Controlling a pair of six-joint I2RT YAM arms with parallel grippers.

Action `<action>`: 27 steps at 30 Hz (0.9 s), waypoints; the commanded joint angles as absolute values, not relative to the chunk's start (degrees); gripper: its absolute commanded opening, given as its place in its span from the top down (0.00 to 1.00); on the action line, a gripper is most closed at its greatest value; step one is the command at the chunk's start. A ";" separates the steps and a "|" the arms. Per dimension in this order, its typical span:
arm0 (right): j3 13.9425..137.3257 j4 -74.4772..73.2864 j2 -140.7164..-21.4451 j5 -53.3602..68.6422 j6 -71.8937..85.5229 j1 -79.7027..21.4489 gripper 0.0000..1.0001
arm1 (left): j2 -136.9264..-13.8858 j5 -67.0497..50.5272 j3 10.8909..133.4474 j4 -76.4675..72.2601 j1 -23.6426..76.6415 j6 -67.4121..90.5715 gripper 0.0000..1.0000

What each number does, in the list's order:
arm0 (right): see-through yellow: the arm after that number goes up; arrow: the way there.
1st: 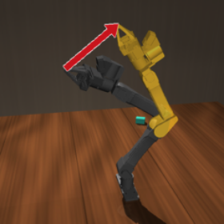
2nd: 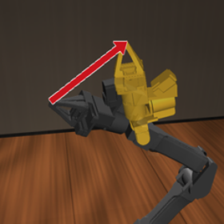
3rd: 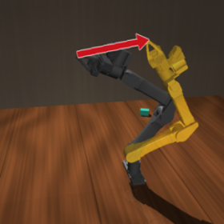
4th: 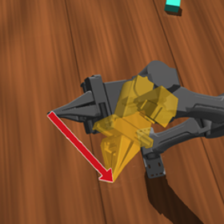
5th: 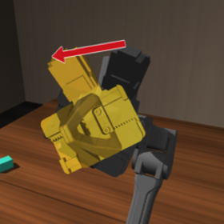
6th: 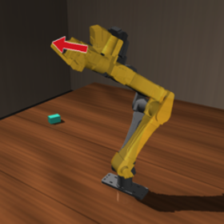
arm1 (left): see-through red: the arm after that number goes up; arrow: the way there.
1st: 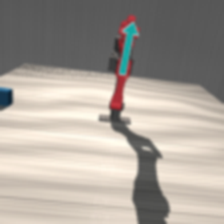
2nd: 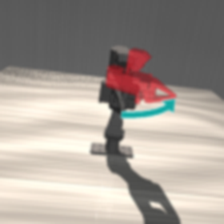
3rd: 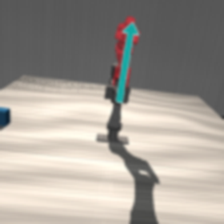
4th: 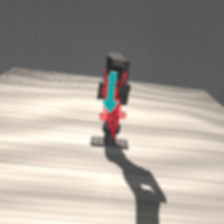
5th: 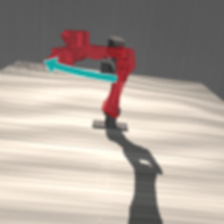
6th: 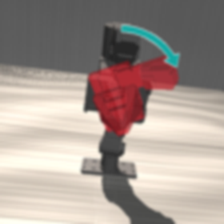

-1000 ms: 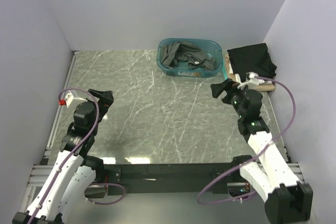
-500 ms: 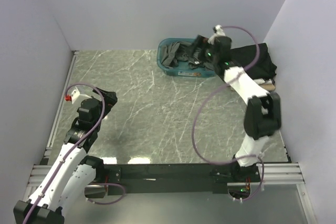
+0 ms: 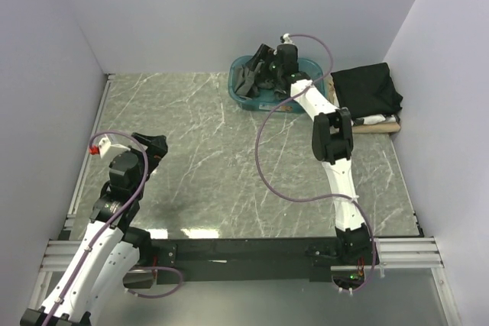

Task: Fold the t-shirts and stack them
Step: Grab the tshirt from the pile

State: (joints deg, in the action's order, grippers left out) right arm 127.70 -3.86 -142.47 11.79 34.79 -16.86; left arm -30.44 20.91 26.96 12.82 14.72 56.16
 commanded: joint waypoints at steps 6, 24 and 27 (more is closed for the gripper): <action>135.35 2.55 -149.14 10.28 41.92 -18.28 0.04 | -31.90 20.30 27.95 11.25 14.85 54.23 0.01; 133.24 2.38 -147.05 9.32 43.52 -18.81 1.00 | -30.41 21.44 28.04 13.71 14.85 55.72 0.01; 133.16 0.97 -143.01 9.14 40.45 -18.72 1.00 | -30.41 21.27 28.12 13.80 14.85 55.72 0.01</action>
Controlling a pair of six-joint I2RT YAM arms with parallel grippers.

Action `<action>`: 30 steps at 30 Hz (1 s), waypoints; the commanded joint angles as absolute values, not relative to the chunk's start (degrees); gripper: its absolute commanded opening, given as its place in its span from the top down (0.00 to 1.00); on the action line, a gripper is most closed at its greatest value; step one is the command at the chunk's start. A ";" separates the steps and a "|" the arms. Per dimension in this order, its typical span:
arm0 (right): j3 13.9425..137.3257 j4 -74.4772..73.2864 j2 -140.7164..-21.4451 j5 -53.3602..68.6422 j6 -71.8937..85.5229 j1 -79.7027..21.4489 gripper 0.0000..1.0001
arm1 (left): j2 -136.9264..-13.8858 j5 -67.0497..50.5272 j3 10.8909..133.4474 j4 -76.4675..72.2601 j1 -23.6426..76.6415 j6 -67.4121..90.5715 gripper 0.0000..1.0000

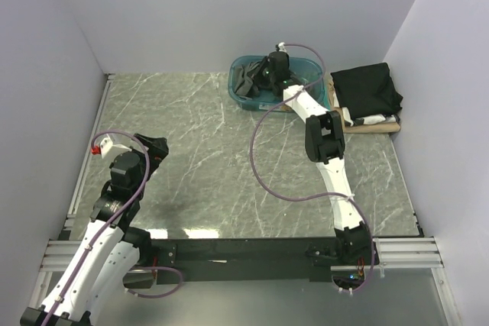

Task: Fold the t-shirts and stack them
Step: Grab the tshirt from the pile, then move the tshirt to the center of the board

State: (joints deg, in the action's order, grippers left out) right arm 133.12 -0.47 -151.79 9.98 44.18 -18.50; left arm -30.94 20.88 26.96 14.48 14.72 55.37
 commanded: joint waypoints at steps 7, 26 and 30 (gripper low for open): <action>126.85 1.40 -127.73 10.63 33.49 -19.16 1.00 | -31.46 21.54 28.83 14.59 14.85 56.08 0.01; 132.18 -15.20 -98.62 25.30 24.88 -27.59 1.00 | -31.20 19.95 29.80 14.94 14.85 55.20 0.01; 132.98 -17.05 -94.67 27.16 21.54 -30.84 1.00 | -31.55 19.60 29.88 14.94 14.94 55.28 0.01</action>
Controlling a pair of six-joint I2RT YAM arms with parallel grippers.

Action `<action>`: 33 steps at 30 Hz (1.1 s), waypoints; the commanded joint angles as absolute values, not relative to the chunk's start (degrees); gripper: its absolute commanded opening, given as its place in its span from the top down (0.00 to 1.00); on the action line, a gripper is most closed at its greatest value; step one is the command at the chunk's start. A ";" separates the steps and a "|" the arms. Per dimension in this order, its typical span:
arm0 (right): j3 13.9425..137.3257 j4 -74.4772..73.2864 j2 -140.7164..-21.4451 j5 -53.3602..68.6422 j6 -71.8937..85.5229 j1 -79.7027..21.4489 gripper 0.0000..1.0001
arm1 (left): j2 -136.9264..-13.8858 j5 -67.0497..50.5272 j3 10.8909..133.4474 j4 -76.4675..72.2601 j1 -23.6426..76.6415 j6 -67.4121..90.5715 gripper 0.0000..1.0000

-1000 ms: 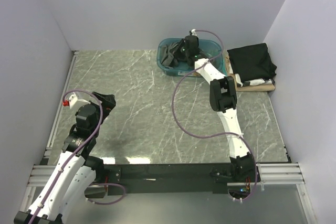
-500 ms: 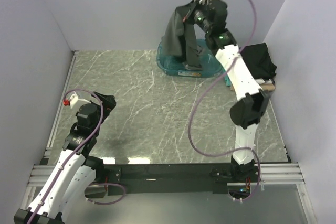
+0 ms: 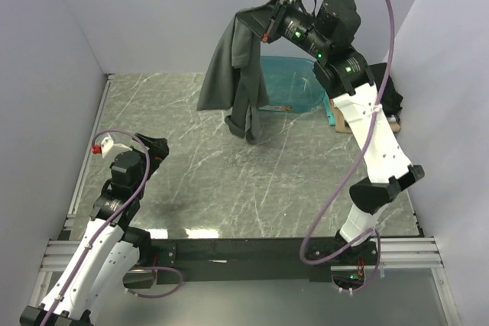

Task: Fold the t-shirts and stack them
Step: Move the tshirt to the center of the board

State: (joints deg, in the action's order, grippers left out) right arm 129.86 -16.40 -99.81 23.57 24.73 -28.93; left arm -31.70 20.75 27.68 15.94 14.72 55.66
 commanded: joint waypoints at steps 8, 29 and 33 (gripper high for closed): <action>124.98 -10.73 -87.54 36.73 25.31 -32.17 1.00 | -32.69 18.02 30.67 15.21 14.94 54.93 0.01; 54.34 -0.26 -71.55 32.70 34.28 -10.29 1.00 | -48.06 -3.14 27.51 13.54 15.90 54.41 0.01; 45.62 -1.75 -70.05 35.59 33.05 -5.55 1.00 | -51.06 -5.10 26.63 10.73 20.73 55.72 0.01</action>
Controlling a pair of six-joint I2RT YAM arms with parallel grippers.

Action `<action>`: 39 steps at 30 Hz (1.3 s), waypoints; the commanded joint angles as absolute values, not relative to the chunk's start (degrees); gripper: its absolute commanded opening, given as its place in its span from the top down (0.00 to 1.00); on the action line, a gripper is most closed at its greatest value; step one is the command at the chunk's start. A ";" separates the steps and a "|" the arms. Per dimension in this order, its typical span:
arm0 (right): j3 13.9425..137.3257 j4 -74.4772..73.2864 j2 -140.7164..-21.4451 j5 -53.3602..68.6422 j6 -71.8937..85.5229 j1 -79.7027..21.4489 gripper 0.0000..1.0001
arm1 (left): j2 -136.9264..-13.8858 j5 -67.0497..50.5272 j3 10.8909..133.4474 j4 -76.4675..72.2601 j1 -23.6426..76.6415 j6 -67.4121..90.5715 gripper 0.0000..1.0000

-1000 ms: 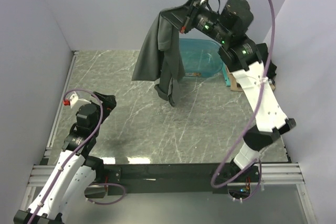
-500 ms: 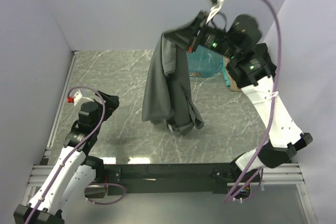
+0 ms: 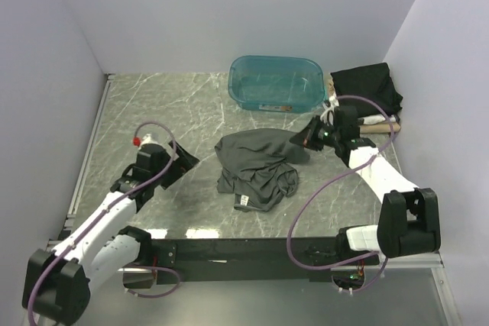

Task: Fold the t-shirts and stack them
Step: Move the tshirt to the center of the board, then flatten the tshirt out

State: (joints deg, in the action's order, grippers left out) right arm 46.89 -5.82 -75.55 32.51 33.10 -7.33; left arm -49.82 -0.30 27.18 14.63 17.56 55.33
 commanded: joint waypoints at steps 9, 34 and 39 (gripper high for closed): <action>44.30 -8.07 -69.52 28.66 29.45 -0.88 0.92 | -64.76 -1.41 29.17 5.99 32.60 56.78 0.07; 50.88 -10.20 -72.91 13.79 15.47 -32.50 0.24 | -83.33 5.09 40.43 11.69 37.79 55.45 0.99; 55.63 -10.11 -83.74 13.01 18.01 -42.08 0.29 | -81.21 6.77 38.94 12.13 37.79 56.25 0.99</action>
State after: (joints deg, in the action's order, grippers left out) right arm 52.07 -11.94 -79.75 12.53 17.10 -38.30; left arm -83.79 3.92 39.70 11.16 37.65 55.33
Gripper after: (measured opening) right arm 0.719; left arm 0.022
